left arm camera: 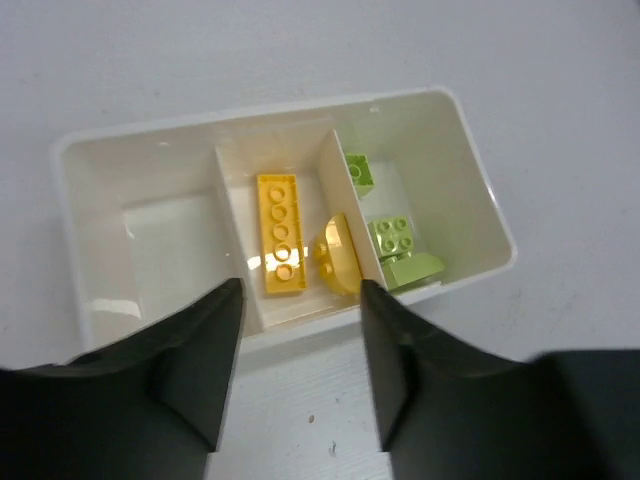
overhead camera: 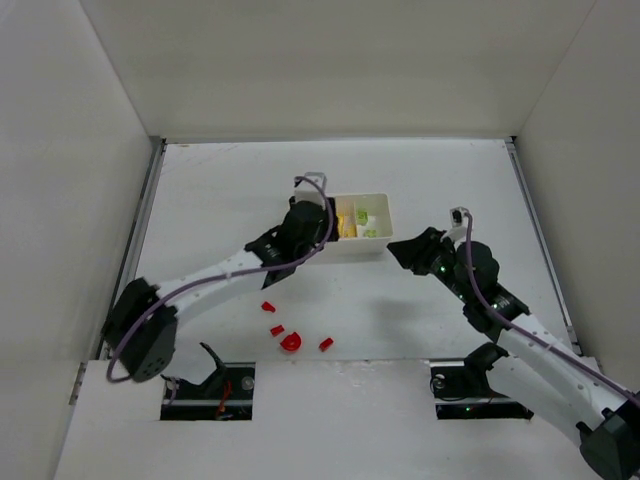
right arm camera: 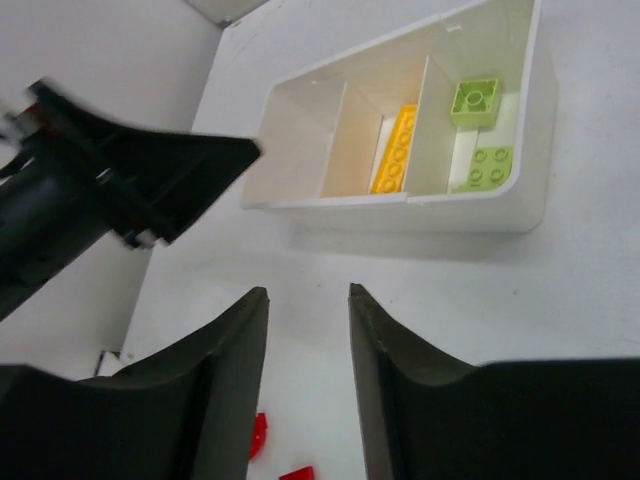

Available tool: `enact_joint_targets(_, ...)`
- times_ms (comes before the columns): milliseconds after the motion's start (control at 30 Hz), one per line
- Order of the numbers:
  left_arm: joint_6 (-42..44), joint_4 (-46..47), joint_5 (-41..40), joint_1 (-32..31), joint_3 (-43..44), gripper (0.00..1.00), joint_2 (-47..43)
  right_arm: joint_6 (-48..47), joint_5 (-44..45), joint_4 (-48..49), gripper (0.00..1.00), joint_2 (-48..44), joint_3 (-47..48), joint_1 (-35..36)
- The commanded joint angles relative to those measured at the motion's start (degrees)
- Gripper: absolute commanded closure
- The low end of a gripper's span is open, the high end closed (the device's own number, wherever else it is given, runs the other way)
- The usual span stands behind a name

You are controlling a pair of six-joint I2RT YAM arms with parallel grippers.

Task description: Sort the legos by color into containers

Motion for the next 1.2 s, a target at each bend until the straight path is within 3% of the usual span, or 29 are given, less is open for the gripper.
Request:
enact_joint_targets(0, -0.5, 0.2, -6.7, -0.3, -9.1, 0.59, -16.6, -0.7, 0.2, 3.0, 0.66, 0.7, -1.0, 1.3)
enact_joint_targets(67, -3.5, -3.9, -10.0, -1.1, -15.0, 0.71, -25.5, -1.4, 0.8, 4.3, 0.77, 0.8, -1.8, 2.4)
enact_joint_targets(167, -9.4, -14.2, -14.7, -2.6, -22.0, 0.79, -38.0, -1.7, 1.4, 6.0, 0.81, 0.5, -2.2, 4.0)
enact_joint_targets(267, -18.0, -24.5, -17.9, -4.1, -26.7, 0.75, -45.9, -1.9, 2.6, 7.1, 0.78, -0.1, -2.7, 5.8)
enact_joint_targets(333, -23.5, -30.0, -19.1, -4.7, -28.8, 0.63, -47.0, -2.0, 3.1, 7.5, 0.74, 0.3, -2.8, 6.3)
enact_joint_targets(433, -30.7, -34.7, -20.5, -4.8, -30.8, 0.49, -45.1, -2.1, 2.9, 8.1, 0.66, 1.4, -2.9, 7.3)
enact_joint_targets(533, -34.0, -34.6, -20.6, -4.8, -31.5, 0.46, -41.4, -2.1, 3.1, 8.1, 0.61, 2.0, -3.0, 8.0)
enact_joint_targets(767, -36.7, -32.3, -20.8, -6.6, -30.5, 0.46, -31.5, -2.2, 2.7, 8.2, 0.59, 3.6, -2.7, 8.0)
enact_joint_targets(1167, -37.2, -27.0, -20.3, -8.1, -29.9, 0.6, -21.3, -2.3, 2.4, 8.4, 0.59, 5.1, -2.2, 8.3)
